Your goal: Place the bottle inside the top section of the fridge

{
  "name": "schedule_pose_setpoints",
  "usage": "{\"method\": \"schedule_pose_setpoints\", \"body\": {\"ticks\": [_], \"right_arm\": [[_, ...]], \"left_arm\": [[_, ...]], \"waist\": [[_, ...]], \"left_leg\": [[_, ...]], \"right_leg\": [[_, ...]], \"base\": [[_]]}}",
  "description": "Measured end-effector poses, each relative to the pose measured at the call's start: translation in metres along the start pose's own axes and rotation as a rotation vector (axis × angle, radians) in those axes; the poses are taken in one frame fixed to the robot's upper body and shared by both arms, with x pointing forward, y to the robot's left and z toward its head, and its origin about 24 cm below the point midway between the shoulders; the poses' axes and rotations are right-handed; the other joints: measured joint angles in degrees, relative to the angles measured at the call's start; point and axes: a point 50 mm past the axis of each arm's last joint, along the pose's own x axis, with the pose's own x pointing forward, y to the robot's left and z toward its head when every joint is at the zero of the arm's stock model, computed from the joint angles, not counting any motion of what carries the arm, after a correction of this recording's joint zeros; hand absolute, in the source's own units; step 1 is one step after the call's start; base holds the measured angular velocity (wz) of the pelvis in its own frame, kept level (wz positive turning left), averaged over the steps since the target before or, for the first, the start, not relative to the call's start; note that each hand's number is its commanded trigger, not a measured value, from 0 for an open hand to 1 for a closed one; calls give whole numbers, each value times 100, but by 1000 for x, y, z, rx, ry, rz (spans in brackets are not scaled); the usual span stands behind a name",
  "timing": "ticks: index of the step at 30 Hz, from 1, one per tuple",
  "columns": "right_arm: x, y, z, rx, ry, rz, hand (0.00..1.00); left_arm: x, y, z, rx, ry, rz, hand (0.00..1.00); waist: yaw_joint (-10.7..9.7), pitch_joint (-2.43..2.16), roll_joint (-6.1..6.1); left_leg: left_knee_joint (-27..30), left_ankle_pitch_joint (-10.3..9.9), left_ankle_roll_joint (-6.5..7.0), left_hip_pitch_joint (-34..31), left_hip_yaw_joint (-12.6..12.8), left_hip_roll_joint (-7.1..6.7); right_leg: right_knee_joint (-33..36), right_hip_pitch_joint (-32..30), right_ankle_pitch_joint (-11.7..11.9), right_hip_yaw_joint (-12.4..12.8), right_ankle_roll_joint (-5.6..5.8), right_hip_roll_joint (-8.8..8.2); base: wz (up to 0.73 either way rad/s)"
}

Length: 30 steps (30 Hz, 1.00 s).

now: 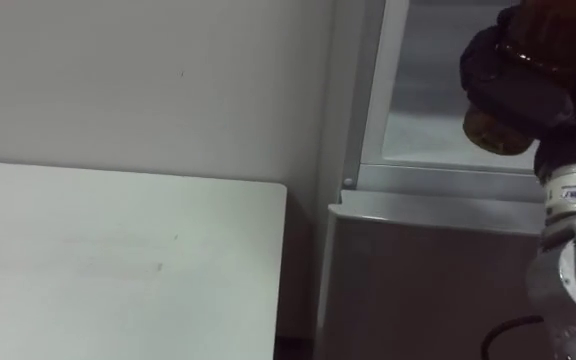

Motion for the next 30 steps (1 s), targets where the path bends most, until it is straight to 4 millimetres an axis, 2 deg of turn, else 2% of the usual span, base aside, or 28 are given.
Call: {"method": "schedule_pose_setpoints", "body": {"ticks": [7, 9, 11, 12, 20, 22, 24, 27, 30], "right_arm": [[3, -17, -20, -8, 86, -83, 100], [3, -23, -30, -3, 135, -122, 100], [3, -27, -38, -18, 175, -149, 100], [3, -29, -42, -32, 197, -160, 100], [12, -35, -49, -70, 247, -234, 100], [17, -44, -49, -114, 260, -266, 100], [24, -49, -47, -142, 265, -297, 100], [29, -55, -45, -178, 272, -325, 100], [29, -55, -45, -177, 270, -344, 100]], "left_arm": [[-2, 7, -10, -31, 30, 16, 0], [-1, 8, -9, -30, 28, 23, 0], [-1, 9, -10, -30, 35, 25, 0], [-1, 9, -11, -32, 40, 26, 0], [-3, 12, -24, -24, 94, 21, 0], [-3, 14, -25, -25, 98, 26, 0], [-5, 21, -32, -15, 115, 41, 0], [-7, 23, -38, -12, 144, 46, 0], [-7, 25, -41, -23, 153, 56, 0]], "waist": [[-3, 12, -74], [28, 19, -156], [39, 8, -218], [41, -12, -250], [103, -5, -291], [185, 13, -337], [200, 25, -438], [232, 18, -528], [322, 4, -566]], "left_leg": [[77, -23, 19, -104, 0, -12], [75, -22, 19, -107, -9, -15], [80, -21, 19, -126, -21, -16], [87, -21, 19, -131, -25, -16], [66, -21, 18, -158, -94, -24], [51, -21, 18, -183, -105, -25], [59, -16, 10, -242, -119, -21], [57, -19, 9, -250, -119, -25], [71, -26, 9, -286, -140, -27]], "right_leg": [[-7, -52, -4, -25, 6, -14], [-4, -54, -5, -50, 7, -16], [-3, -69, -5, -90, 7, -19], [2, -83, -5, -103, 7, -20], [5, -89, -5, -211, 7, -22], [8, -108, -5, -212, 8, -21], [15, -159, -5, -207, 8, -13], [15, -160, -5, -204, 8, -16], [14, -160, -5, -231, 8, -16]], "base": [[0], [0], [0], [0], [3], [2], [0], [0], [2]]}}
